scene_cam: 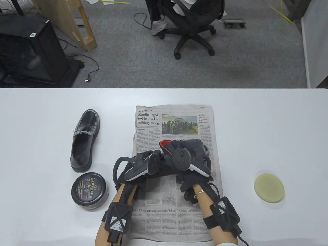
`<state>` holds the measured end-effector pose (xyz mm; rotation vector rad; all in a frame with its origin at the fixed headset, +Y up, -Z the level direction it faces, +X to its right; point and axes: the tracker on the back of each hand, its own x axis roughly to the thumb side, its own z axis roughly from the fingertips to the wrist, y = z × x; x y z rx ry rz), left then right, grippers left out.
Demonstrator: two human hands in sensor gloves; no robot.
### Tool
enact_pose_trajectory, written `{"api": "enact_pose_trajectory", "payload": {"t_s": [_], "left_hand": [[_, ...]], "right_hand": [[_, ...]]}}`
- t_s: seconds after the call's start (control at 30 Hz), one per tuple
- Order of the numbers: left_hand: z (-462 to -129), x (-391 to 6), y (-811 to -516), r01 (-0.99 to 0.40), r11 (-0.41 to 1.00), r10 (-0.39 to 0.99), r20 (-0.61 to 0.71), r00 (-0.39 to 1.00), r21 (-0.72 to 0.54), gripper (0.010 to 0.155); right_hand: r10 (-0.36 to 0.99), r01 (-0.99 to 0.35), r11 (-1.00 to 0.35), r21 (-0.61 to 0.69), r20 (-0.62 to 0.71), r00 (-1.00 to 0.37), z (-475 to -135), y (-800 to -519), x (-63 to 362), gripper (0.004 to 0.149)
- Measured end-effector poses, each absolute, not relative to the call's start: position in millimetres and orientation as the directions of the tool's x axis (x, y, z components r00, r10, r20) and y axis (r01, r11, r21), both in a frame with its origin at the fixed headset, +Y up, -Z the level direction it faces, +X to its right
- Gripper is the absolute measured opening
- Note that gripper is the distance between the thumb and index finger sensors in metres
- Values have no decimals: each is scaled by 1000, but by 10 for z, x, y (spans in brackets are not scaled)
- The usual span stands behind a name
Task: Dip and apply leather care cream with polishing sponge on shoes
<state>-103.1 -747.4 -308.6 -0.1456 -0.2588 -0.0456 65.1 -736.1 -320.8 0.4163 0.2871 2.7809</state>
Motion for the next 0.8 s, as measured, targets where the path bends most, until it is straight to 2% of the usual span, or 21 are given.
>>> {"api": "enact_pose_trajectory", "payload": {"t_s": [0.13,0.23,0.5,0.63,0.8], "left_hand": [[-3078,-1053,-7487,38,991,-6,247,969,-125,85],[-3078,-1047,-7481,54,990,-23,238,971,-127,85],[-3075,-1040,-7473,71,991,-43,225,973,-117,85],[-3084,-1019,-7466,93,988,-62,232,971,-123,84],[-3096,-1019,-7468,90,987,-56,242,969,-133,82]], "right_hand": [[345,-310,-919,243,118,-931,-3383,-7453,814,61],[314,-291,-923,252,57,-948,-3395,-7499,1020,62],[114,-76,-969,234,152,-982,-3040,-7567,1294,62],[174,-110,-960,256,241,-955,-2830,-7559,1229,62],[370,-285,-917,281,324,-871,-2741,-7444,981,62]]}}
